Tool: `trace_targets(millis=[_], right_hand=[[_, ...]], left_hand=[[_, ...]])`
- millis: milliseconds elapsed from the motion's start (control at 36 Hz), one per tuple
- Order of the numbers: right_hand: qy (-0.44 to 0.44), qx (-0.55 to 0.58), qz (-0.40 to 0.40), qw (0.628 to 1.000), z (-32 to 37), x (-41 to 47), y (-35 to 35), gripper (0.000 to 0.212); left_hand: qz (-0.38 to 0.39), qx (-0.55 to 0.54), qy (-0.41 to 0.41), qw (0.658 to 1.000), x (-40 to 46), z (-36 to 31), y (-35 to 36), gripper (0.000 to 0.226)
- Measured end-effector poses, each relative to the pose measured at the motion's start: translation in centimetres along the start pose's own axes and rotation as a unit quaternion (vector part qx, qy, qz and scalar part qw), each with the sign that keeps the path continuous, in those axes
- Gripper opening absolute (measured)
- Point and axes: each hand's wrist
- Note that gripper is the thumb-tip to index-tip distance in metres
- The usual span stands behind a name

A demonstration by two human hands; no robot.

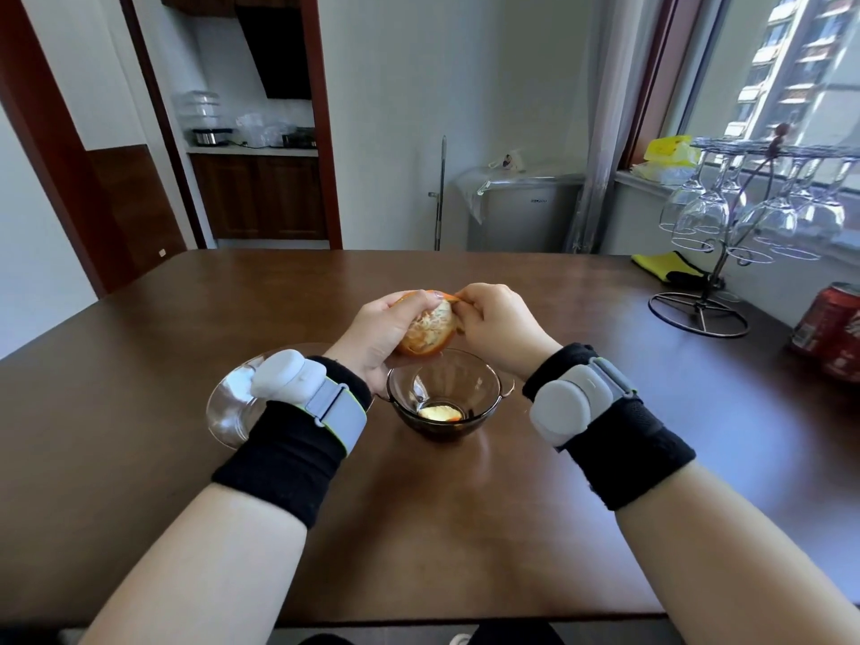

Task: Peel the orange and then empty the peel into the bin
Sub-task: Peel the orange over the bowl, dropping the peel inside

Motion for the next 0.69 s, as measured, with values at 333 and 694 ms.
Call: trace_targets(millis=[333,694], right_hand=[[0.025,-0.04,0.033,0.998,-0.2,-0.4,0.0,0.028],[0.042,-0.039,-0.034,0.998,-0.3,-0.2,0.7,0.026]], left_hand=[[-0.017,0.124,0.022,0.992,0.6,0.7,-0.5,0.015],[-0.046,0.331,0.014,0.942,1.8,0.3,0.7,0.053]])
Point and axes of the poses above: each hand's wrist, its own x-axis towards the middle knuckle, its own y-axis out of the palm, z = x × y, and after that the axes turned 12 degrees about z, right-handed
